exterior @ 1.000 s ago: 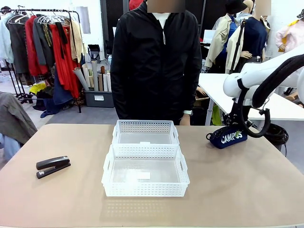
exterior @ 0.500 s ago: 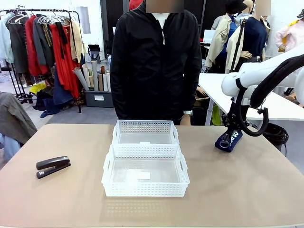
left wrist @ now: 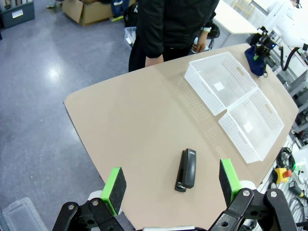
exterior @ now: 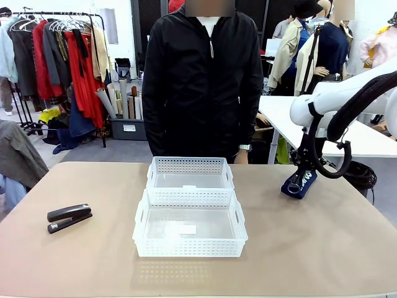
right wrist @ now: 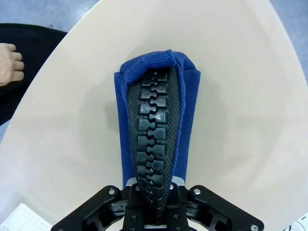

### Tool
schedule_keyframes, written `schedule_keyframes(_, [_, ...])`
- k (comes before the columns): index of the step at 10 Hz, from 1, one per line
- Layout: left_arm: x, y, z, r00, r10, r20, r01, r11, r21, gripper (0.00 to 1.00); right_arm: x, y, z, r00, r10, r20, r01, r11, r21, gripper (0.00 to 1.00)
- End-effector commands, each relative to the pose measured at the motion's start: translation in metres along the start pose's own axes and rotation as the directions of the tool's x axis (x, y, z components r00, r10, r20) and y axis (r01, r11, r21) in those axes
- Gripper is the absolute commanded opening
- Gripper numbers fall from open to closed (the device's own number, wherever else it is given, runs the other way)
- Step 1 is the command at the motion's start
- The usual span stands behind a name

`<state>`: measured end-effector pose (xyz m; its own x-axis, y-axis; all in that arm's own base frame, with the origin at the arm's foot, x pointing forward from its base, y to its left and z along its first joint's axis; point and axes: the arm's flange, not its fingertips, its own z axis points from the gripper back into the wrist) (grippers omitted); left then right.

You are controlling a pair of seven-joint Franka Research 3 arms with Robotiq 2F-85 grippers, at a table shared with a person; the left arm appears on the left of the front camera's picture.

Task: Distribute items into two baskets.
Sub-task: Pick up the Pencil pouch that the person points to.

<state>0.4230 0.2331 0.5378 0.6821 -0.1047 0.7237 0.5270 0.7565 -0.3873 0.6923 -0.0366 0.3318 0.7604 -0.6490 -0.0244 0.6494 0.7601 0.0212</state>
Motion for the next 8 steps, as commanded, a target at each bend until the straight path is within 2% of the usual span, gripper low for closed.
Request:
schedule_keyframes(1, [0.001,0.000,0.000,1.000,0.000,0.003,0.000,1.000,0.003,1.00,0.000,0.000,0.000,1.000,0.000,0.000,0.000,1.000,0.000,0.00])
schedule_keyframes(2, [0.001,0.000,0.000,1.000,0.000,0.003,0.000,1.000,0.003,1.00,0.003,0.000,0.003,0.995,0.098,0.016,-0.097,0.993,-0.067,0.00])
schedule_keyframes(3, [0.001,0.000,0.000,1.000,0.000,0.003,0.000,1.000,0.003,1.00,0.007,-0.004,0.008,0.990,0.144,-0.001,-0.143,0.987,-0.069,0.00])
schedule_keyframes(8, [0.001,0.000,0.000,1.000,0.000,0.003,0.000,1.000,0.003,1.00,0.016,-0.027,0.034,0.935,0.352,-0.037,-0.352,0.936,0.001,0.00])
